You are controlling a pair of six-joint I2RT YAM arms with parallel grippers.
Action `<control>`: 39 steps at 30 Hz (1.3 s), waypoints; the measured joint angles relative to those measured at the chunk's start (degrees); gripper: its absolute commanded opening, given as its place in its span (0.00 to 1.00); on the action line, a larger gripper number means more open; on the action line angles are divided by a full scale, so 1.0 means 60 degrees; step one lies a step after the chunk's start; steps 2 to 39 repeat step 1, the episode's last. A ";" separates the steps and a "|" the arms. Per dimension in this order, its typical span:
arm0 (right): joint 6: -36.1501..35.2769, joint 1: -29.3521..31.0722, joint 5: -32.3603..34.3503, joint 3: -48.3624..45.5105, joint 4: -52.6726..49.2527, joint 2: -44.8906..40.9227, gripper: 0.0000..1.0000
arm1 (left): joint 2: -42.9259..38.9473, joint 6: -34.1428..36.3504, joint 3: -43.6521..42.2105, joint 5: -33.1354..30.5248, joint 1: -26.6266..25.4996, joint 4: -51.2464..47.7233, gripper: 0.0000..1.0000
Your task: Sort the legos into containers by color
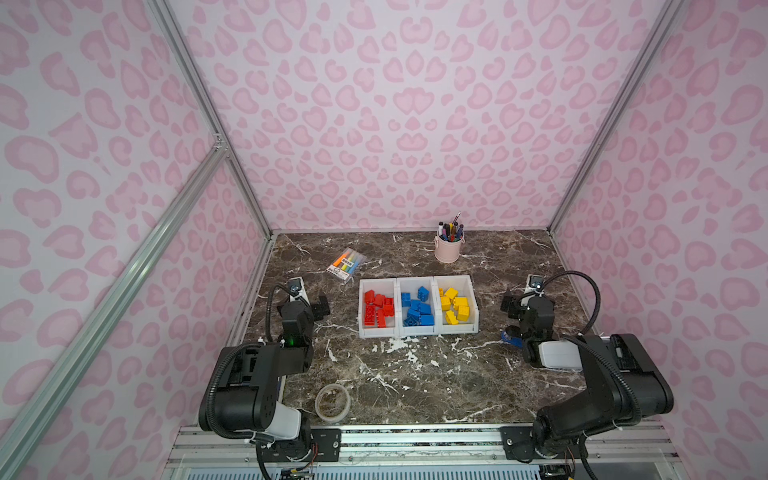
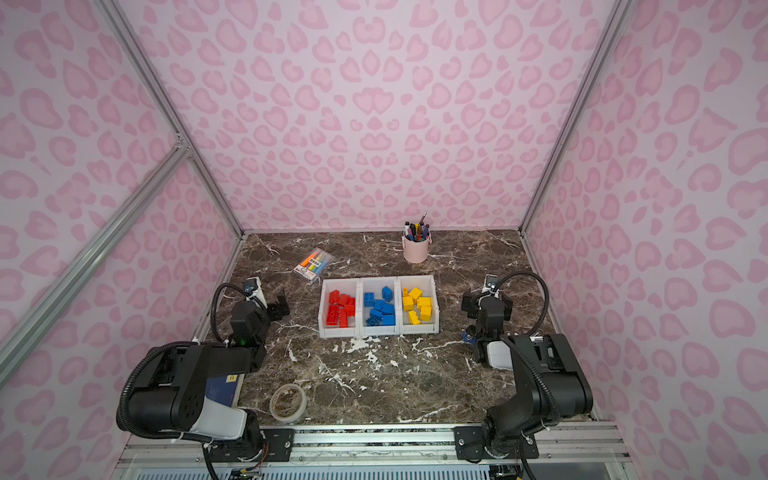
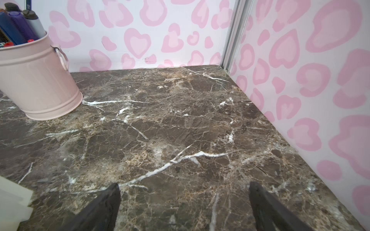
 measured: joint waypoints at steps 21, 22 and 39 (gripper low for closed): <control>0.0000 0.0000 0.0000 0.0000 0.0000 0.0000 1.00 | -0.0007 0.0000 -0.0007 0.0000 0.0000 0.0004 0.98; 0.0000 0.0000 0.0000 0.0000 0.0000 0.0000 1.00 | -0.0007 0.0000 -0.0007 0.0000 0.0000 0.0004 0.98; 0.0000 0.0000 0.0000 0.0000 0.0000 0.0000 1.00 | -0.0007 0.0000 -0.0007 0.0000 0.0000 0.0004 0.98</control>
